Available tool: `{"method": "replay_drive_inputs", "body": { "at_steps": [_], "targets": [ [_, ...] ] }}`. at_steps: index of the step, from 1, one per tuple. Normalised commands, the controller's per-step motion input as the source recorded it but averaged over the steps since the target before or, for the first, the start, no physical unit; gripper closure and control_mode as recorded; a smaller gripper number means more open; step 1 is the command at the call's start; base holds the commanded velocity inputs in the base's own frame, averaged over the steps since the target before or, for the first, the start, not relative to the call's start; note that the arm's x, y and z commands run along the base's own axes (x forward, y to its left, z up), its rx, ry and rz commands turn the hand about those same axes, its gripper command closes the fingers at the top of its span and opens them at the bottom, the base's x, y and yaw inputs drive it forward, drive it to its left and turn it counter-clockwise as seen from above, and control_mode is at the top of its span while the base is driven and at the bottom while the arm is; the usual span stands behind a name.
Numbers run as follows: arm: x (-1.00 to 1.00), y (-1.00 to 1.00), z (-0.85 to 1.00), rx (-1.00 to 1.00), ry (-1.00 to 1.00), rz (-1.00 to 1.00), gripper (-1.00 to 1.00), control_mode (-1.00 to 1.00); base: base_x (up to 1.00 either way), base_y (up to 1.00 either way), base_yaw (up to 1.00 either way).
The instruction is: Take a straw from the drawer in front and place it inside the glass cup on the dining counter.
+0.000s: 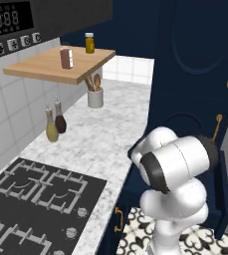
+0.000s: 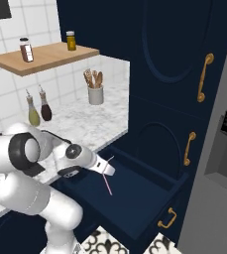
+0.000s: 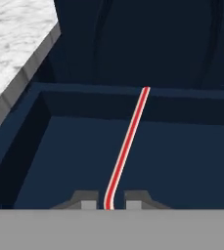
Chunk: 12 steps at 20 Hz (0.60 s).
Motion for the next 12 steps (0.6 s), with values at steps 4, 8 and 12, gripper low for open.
{"method": "replay_drive_inputs", "body": {
  "at_steps": [4,8,12],
  "targets": [
    [0.20,-0.33,1.00,0.26,0.21,-0.03,1.00,-1.00,0.00,0.00,0.00],
    [0.06,-0.35,1.00,0.35,0.27,-0.01,1.00,-1.00,0.00,0.00,0.00],
    [0.00,-0.26,1.00,0.35,0.30,0.00,1.00,-1.00,0.00,0.00,0.00]
  ]
}}
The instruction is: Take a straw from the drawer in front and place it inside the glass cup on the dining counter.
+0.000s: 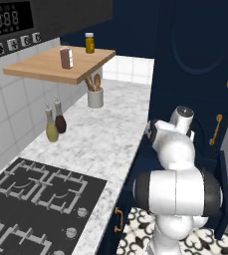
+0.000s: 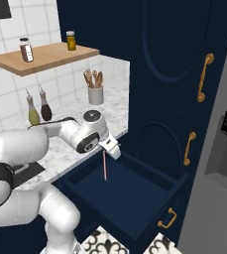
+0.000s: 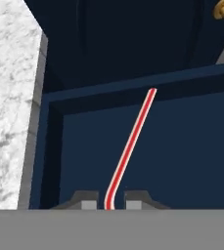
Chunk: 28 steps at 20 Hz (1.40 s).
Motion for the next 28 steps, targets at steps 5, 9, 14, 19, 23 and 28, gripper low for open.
{"method": "replay_drive_inputs", "body": {
  "at_steps": [5,9,14,19,23,28],
  "targets": [
    [-0.42,-0.04,0.96,0.18,0.21,0.00,1.00,-1.00,0.00,0.00,0.00],
    [-0.87,0.07,0.34,0.00,0.01,0.00,1.00,-1.00,0.00,0.00,0.00],
    [-1.00,0.28,0.02,-0.03,-0.05,0.00,1.00,-1.00,0.00,0.00,0.00],
    [-0.52,0.25,0.00,-0.10,-0.05,0.00,1.00,-1.00,0.00,0.00,0.00],
    [-0.27,0.07,0.00,-0.07,0.00,0.00,1.00,-1.00,0.00,0.00,0.00],
    [0.00,0.00,0.00,0.00,0.00,0.00,1.00,1.00,-1.00,0.18,-0.08]
  ]
}}
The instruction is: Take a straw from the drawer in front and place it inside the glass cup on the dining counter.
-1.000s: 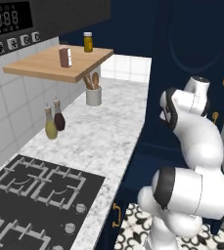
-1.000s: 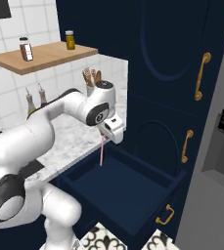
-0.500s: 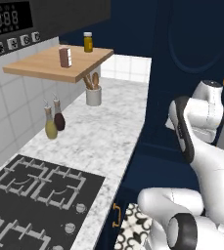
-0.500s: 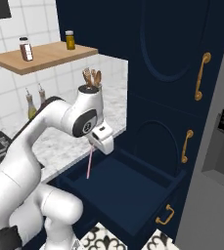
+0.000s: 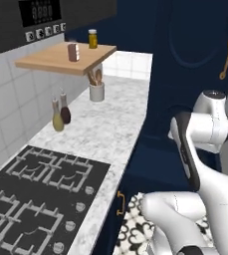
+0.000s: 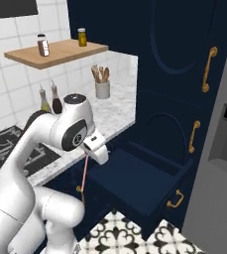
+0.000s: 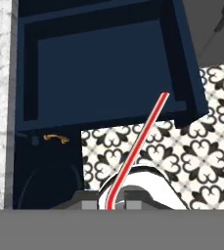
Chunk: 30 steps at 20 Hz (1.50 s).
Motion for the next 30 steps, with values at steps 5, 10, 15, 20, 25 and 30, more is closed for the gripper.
{"method": "replay_drive_inputs", "body": {
  "at_steps": [5,10,15,20,25,30],
  "targets": [
    [0.00,0.00,0.00,0.00,0.00,0.00,1.00,1.00,-0.89,-0.01,-0.50],
    [0.00,0.00,0.00,0.00,0.00,0.00,1.00,1.00,-0.22,-0.01,-0.88],
    [0.00,0.00,0.00,0.00,0.00,0.00,1.00,1.00,-0.19,-0.10,-0.86],
    [0.00,0.00,0.00,0.00,0.00,0.00,1.00,1.00,-0.19,-0.39,-0.77],
    [0.00,0.00,0.00,0.00,0.00,0.00,1.00,1.00,-0.05,-0.78,-0.65],
    [0.00,0.00,0.00,0.00,0.00,0.00,1.00,1.00,0.01,-0.98,-0.52]
  ]
}}
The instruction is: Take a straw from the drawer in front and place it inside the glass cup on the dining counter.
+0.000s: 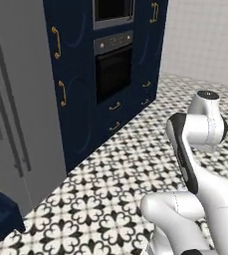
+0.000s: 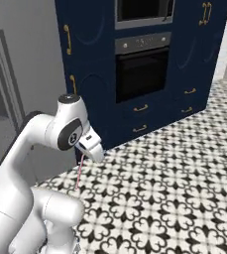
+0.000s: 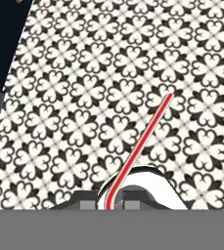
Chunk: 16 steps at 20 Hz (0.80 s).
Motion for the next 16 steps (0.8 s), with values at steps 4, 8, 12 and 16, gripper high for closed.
{"method": "replay_drive_inputs", "body": {
  "at_steps": [4,8,12,16],
  "targets": [
    [0.00,0.00,0.00,0.00,0.00,0.00,1.00,1.00,0.36,-0.99,-0.44],
    [0.00,0.00,0.00,0.00,0.00,0.00,1.00,1.00,0.76,-0.88,-0.39],
    [0.00,0.00,0.00,0.00,0.00,0.00,1.00,1.00,0.99,-0.68,-0.37],
    [0.00,0.00,0.00,0.00,0.00,0.00,1.00,1.00,1.00,-0.52,-0.37]
  ]
}}
